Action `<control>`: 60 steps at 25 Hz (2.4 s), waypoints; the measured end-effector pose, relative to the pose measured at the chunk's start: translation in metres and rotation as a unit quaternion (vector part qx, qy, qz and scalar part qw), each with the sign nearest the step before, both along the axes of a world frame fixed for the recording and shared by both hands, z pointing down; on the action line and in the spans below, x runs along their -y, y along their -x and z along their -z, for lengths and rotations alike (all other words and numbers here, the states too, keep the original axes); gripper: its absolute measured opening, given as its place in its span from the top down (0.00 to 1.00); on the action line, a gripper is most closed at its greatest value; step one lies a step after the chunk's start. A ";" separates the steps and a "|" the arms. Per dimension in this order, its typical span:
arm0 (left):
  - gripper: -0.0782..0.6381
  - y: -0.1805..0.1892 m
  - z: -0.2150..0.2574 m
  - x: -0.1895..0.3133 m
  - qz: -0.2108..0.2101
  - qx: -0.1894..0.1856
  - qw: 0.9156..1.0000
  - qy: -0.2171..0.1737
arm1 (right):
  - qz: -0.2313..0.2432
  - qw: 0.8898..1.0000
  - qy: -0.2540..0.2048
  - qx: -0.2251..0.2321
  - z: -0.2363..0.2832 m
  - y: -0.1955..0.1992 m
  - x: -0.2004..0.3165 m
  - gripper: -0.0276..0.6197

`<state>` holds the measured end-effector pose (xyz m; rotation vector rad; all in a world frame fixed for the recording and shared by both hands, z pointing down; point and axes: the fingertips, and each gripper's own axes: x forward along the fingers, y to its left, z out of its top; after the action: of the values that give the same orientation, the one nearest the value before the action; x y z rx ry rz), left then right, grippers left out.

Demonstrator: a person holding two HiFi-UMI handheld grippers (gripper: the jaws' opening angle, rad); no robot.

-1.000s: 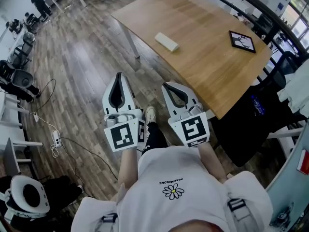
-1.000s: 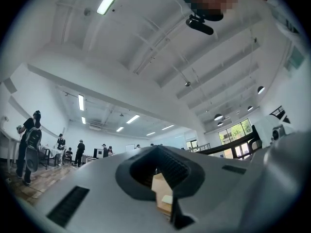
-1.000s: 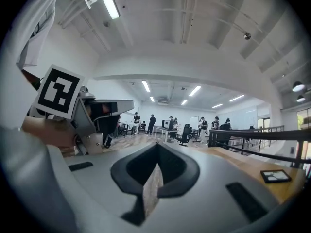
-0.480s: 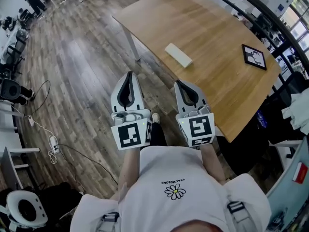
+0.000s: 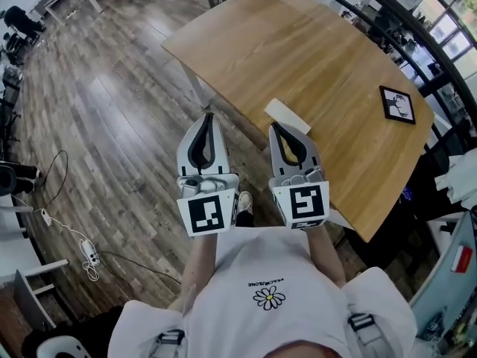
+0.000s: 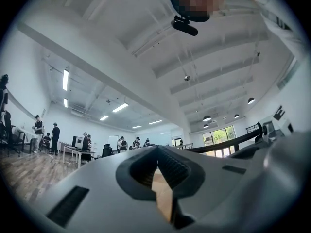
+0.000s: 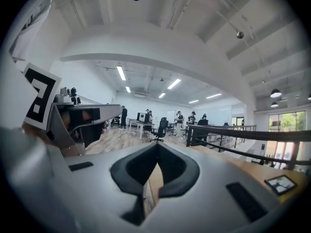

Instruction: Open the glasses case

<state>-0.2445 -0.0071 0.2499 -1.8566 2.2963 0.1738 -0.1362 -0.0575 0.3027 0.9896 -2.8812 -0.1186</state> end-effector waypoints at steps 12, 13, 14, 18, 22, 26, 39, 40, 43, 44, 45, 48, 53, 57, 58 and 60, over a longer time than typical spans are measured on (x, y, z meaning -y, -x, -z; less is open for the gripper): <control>0.87 0.019 -0.026 0.058 -0.026 -0.017 0.999 0.024 | -0.047 0.998 0.039 -0.019 -0.028 0.000 0.052 0.95; 0.87 0.020 -0.026 0.059 -0.023 -0.018 0.999 0.024 | -0.042 0.998 0.040 -0.018 -0.029 0.001 0.054 0.95; 0.87 0.020 -0.027 0.059 -0.021 -0.017 0.999 0.022 | -0.037 0.998 0.041 -0.017 -0.030 0.002 0.055 0.95; 0.87 0.020 -0.025 0.063 -0.014 -0.010 0.999 0.027 | -0.017 0.999 0.047 -0.014 -0.028 0.007 0.057 0.95; 0.87 0.020 -0.021 0.070 -0.016 -0.011 1.000 0.023 | -0.013 0.999 0.044 -0.009 -0.023 0.011 0.061 0.95; 0.87 0.011 -0.025 0.083 -0.050 -0.015 0.998 0.031 | -0.035 0.999 0.033 -0.011 -0.020 0.001 0.067 0.95; 0.87 -0.098 -0.009 0.144 -0.200 0.026 0.980 0.005 | -0.224 0.974 0.003 -0.023 -0.010 -0.136 0.097 0.95; 0.87 -0.106 -0.008 0.147 -0.206 0.029 0.978 0.003 | -0.234 0.972 0.000 -0.023 -0.010 -0.145 0.098 0.95; 0.87 -0.120 -0.011 0.154 -0.217 0.028 0.976 0.004 | -0.254 0.967 0.002 -0.017 -0.013 -0.167 0.099 0.95; 0.87 -0.123 -0.013 0.155 -0.219 0.028 0.975 0.006 | -0.259 0.966 0.004 -0.015 -0.014 -0.172 0.099 0.95; 0.87 -0.125 -0.014 0.157 -0.220 0.031 0.975 0.008 | -0.262 0.965 0.006 -0.015 -0.016 -0.175 0.099 0.95; 0.87 -0.129 -0.015 0.160 -0.219 0.046 0.975 0.011 | -0.267 0.964 0.009 -0.012 -0.022 -0.179 0.100 0.95; 0.87 -0.127 -0.020 0.163 -0.213 0.052 0.975 0.020 | -0.253 0.967 0.033 0.000 -0.036 -0.171 0.107 0.94; 0.87 -0.121 -0.029 0.166 -0.209 0.050 0.976 0.036 | -0.229 0.970 0.075 -0.009 -0.063 -0.162 0.109 0.85; 0.87 -0.120 -0.031 0.167 -0.209 0.050 0.976 0.039 | -0.224 0.971 0.085 -0.014 -0.072 -0.159 0.110 0.84; 0.87 -0.120 -0.036 0.168 -0.212 0.047 0.975 0.047 | -0.216 0.971 0.101 -0.028 -0.090 -0.155 0.107 0.83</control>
<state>-0.1245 -0.1755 0.2854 -2.3282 1.8497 0.0322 0.0187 -0.1649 0.3923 1.5045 -2.4920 0.1713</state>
